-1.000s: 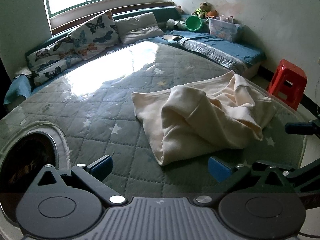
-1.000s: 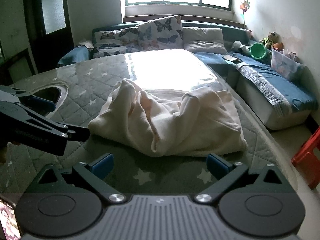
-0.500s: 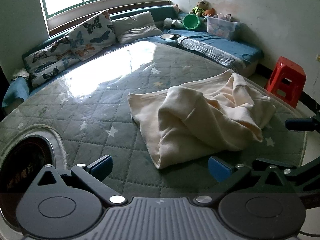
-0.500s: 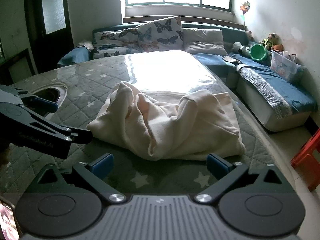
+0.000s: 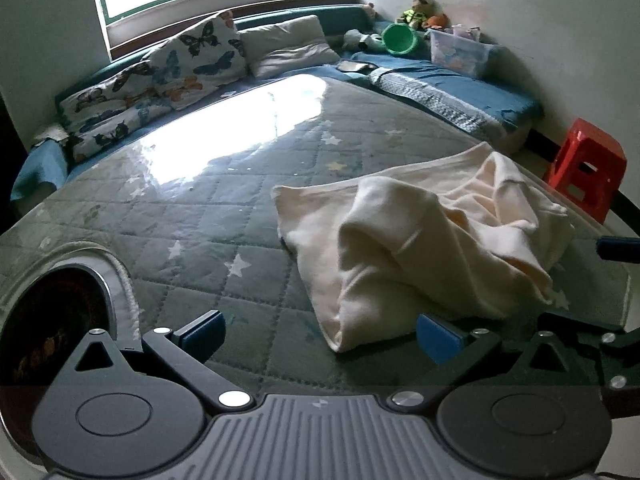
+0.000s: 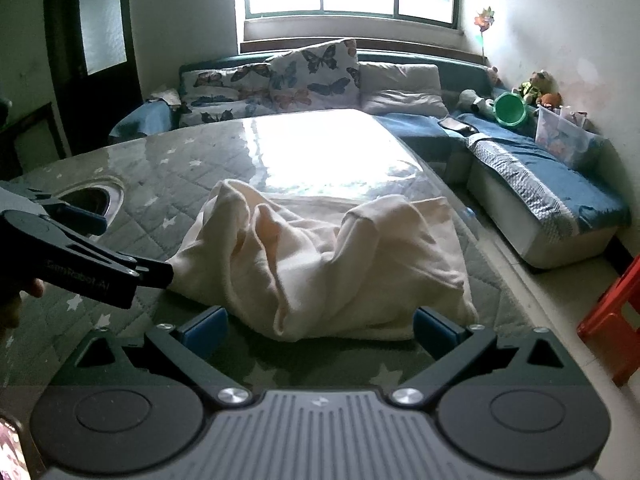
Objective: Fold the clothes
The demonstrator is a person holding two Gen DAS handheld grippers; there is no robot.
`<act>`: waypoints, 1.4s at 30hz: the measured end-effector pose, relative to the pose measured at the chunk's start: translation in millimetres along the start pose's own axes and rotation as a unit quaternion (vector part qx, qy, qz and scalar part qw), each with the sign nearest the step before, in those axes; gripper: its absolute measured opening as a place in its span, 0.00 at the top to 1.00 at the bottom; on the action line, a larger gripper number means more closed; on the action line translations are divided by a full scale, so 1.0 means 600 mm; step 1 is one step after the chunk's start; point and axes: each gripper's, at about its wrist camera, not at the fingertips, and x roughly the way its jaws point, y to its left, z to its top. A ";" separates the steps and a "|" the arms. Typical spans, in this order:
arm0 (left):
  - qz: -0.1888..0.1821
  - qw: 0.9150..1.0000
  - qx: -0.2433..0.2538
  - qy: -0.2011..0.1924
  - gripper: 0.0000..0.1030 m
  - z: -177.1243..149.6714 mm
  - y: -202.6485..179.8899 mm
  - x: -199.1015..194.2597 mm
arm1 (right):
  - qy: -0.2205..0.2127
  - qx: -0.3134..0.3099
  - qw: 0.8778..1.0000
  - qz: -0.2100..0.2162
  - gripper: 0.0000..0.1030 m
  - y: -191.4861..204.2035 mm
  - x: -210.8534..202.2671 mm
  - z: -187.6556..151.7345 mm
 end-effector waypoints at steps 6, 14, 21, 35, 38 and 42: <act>0.000 1.000 -0.011 -0.003 0.03 0.021 0.005 0.005 | -0.013 0.002 1.000 -0.003 0.03 -0.007 0.001 0.015; 0.013 1.000 0.005 -0.006 0.16 0.038 -0.006 0.029 | -0.015 0.001 1.000 -0.009 0.04 -0.014 0.024 0.034; 0.005 1.000 0.019 0.006 0.50 0.034 -0.010 0.050 | -0.007 0.001 1.000 -0.010 0.08 -0.018 0.045 0.035; -0.032 0.999 0.013 -0.007 0.37 0.046 -0.009 0.030 | -0.018 0.014 1.000 -0.004 0.21 -0.033 0.049 0.041; -0.025 0.999 0.008 -0.023 0.28 0.056 -0.006 0.016 | -0.018 0.021 1.000 -0.006 0.26 -0.039 0.055 0.045; -0.034 0.999 -0.019 -0.034 0.16 0.077 0.005 0.012 | -0.016 0.033 0.999 -0.005 0.32 -0.049 0.064 0.049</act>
